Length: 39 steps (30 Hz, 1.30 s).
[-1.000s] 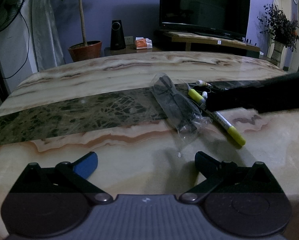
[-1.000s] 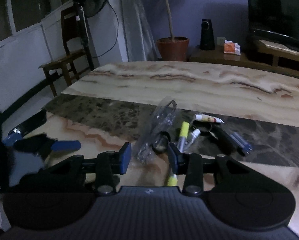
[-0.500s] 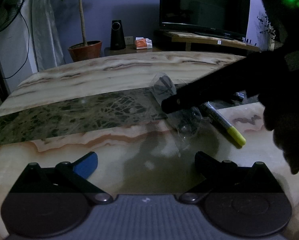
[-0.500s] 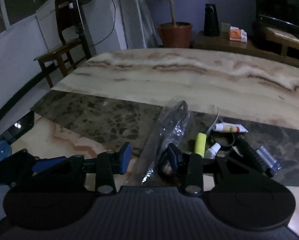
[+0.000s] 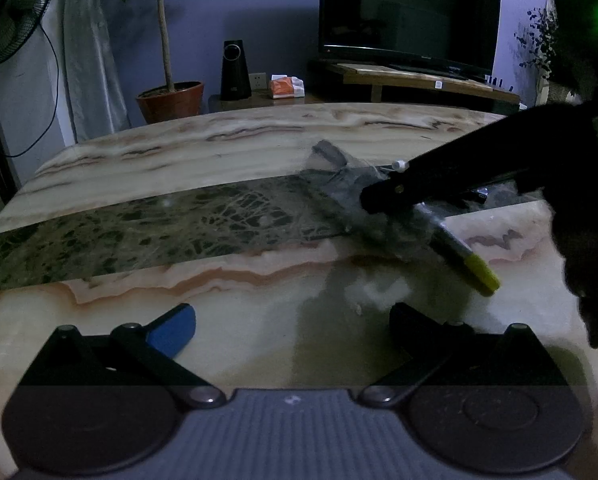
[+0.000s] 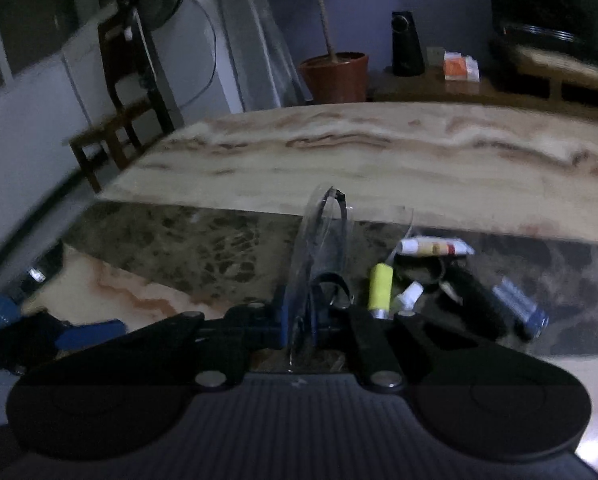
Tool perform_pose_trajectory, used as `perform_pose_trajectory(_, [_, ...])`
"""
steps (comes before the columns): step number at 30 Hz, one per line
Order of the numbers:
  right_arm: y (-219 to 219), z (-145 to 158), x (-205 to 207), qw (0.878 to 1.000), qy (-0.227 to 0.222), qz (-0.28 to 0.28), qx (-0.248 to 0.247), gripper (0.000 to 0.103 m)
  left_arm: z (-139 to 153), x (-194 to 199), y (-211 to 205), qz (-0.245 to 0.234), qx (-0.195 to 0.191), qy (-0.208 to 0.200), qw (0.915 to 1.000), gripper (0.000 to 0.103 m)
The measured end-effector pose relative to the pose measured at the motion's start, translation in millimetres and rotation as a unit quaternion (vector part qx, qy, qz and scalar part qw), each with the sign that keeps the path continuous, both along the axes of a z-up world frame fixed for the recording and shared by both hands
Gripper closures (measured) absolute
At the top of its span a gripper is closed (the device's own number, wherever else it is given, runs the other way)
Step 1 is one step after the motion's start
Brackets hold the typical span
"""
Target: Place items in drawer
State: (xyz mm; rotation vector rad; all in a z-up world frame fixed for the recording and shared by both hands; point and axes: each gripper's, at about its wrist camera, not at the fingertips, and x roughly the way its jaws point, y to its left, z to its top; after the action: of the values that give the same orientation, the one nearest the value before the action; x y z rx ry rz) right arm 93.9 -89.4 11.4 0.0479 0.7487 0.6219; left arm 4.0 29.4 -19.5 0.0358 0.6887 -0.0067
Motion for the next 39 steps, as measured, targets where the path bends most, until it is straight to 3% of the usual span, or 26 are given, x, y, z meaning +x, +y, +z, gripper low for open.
perform_pose_trajectory(6, [-31.1, 13.1, -13.2, 0.999, -0.006, -0.003, 0.037, 0.092, 0.0, 0.0, 0.0, 0.0, 0.0, 0.0, 1.0, 0.0])
perform_pose_trajectory(10, [-51.8, 29.7, -30.6, 0.999, -0.031, 0.006, 0.03, 0.092, 0.0, 0.0, 0.0, 0.0, 0.0, 0.0, 1.0, 0.0])
perform_pose_trajectory(17, [-93.8, 49.9, -89.6, 0.996, -0.067, 0.057, -0.009, 0.092, 0.0, 0.0, 0.0, 0.0, 0.0, 0.0, 1.0, 0.0])
perform_pose_trajectory(23, [-136.0, 57.6, -147.2, 0.992, -0.076, 0.102, 0.016, 0.092, 0.1, 0.0, 0.0, 0.0, 0.0, 0.0, 1.0, 0.0])
perform_pose_trajectory(27, [-164.0, 65.1, -183.7, 0.984, -0.095, 0.14, 0.049, 0.092, 0.1, -0.1, 0.0, 0.0, 0.0, 0.0, 1.0, 0.0])
perform_pose_trajectory(30, [-178.8, 60.6, -223.0, 0.971, -0.108, 0.206, 0.046, 0.091, 0.1, -0.1, 0.0, 0.0, 0.0, 0.0, 1.0, 0.0])
perform_pose_trajectory(33, [-184.2, 51.0, -251.2, 0.959, -0.09, 0.264, 0.045, 0.091, 0.1, -0.2, 0.0, 0.0, 0.0, 0.0, 1.0, 0.0])
perform_pose_trajectory(38, [-168.0, 18.5, -279.7, 0.944, -0.041, 0.328, -0.015, 0.094, 0.1, -0.1, 0.0, 0.0, 0.0, 0.0, 1.0, 0.0])
perform_pose_trajectory(39, [-162.5, 10.8, -281.6, 0.942, -0.034, 0.332, -0.035, 0.099, 0.1, -0.1, 0.0, 0.0, 0.0, 0.0, 1.0, 0.0])
